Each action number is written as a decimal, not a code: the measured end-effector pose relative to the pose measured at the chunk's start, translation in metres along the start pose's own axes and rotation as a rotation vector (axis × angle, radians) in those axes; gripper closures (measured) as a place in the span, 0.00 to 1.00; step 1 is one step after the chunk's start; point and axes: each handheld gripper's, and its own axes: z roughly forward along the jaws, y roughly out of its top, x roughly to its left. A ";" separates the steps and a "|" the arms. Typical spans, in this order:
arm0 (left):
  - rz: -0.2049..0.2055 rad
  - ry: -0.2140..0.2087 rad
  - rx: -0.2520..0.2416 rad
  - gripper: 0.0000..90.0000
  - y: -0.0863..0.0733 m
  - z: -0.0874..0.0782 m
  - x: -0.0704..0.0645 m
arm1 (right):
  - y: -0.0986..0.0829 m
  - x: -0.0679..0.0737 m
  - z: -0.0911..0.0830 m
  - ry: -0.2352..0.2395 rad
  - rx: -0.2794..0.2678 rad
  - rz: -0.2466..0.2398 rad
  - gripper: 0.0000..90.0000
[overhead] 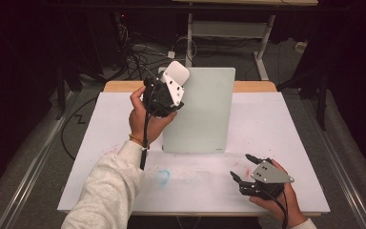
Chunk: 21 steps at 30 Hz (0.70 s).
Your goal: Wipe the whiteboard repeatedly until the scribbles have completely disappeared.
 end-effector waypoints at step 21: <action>0.106 -0.057 0.006 0.32 -0.032 -0.001 -0.044 | -0.001 0.001 0.001 0.007 0.005 -0.002 0.31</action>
